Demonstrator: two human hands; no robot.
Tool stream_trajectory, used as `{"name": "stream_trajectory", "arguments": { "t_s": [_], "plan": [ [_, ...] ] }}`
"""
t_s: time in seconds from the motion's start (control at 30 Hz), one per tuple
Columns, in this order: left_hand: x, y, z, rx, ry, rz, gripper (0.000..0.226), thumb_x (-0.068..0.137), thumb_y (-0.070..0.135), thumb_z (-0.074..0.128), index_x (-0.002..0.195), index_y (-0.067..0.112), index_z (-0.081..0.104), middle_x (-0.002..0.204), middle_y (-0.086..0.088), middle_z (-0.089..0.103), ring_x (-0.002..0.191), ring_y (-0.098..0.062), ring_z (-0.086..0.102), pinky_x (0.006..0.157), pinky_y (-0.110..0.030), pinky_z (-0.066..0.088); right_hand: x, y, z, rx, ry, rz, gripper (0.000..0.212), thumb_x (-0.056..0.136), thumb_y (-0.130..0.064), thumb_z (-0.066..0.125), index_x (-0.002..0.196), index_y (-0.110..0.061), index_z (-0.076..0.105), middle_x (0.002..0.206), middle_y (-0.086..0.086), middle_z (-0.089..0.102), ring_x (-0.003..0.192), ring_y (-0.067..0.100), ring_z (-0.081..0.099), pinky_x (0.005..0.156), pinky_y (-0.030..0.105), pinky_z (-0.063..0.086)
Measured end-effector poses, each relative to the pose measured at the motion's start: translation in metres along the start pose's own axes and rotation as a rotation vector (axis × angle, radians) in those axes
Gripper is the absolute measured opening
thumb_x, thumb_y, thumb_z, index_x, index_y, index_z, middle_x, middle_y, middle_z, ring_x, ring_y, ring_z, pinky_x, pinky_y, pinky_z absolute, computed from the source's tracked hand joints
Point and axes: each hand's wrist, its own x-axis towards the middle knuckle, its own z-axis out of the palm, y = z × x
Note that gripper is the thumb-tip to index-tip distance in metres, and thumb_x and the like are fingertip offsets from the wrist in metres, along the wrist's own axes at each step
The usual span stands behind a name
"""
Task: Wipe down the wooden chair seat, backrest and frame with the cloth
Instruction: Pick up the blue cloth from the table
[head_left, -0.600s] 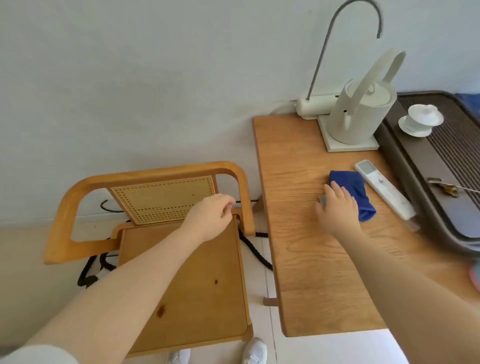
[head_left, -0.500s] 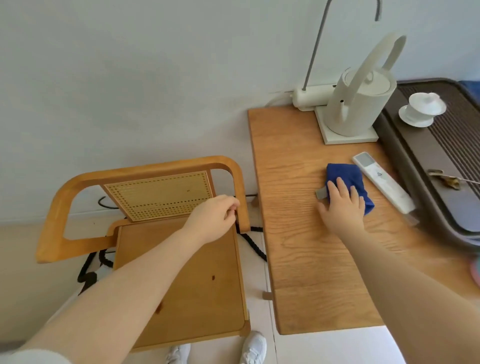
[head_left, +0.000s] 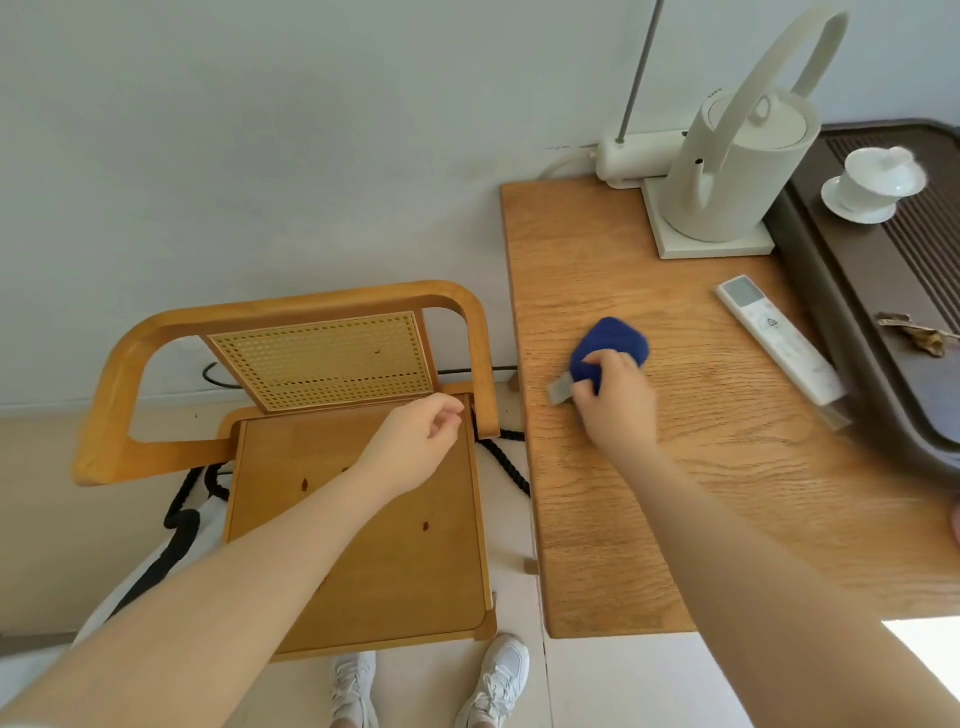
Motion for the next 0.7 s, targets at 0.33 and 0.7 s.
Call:
{"name": "stream_trajectory", "arguments": {
  "t_s": [0.33,0.7],
  "plan": [
    [-0.033,-0.050,-0.065,-1.238,0.123,-0.388,0.054,0.094,0.056,0.024,0.124,0.019,0.051,0.120,-0.009,0.062,0.106,-0.023,0.061,0.092,-0.041,0.047,-0.061,-0.176,0.038,0.577,-0.236,-0.257,0.020,0.082,-0.003,0.050,0.090,-0.021,0.051,0.086,-0.005,0.056,0.074,0.005,0.051,0.063,0.018,0.040],
    [-0.068,-0.204,-0.116,-1.326,0.001,-0.511,0.031,0.096,0.025,0.046,0.126,0.019,0.053,0.108,-0.008,0.066,0.090,-0.023,0.066,0.062,-0.032,0.055,-0.122,-0.255,0.170,0.357,-0.457,-0.532,0.025,0.087,-0.028,0.049,0.096,-0.011,0.066,0.093,-0.003,0.060,0.086,0.010,0.049,0.077,0.022,0.036]
  ]
}}
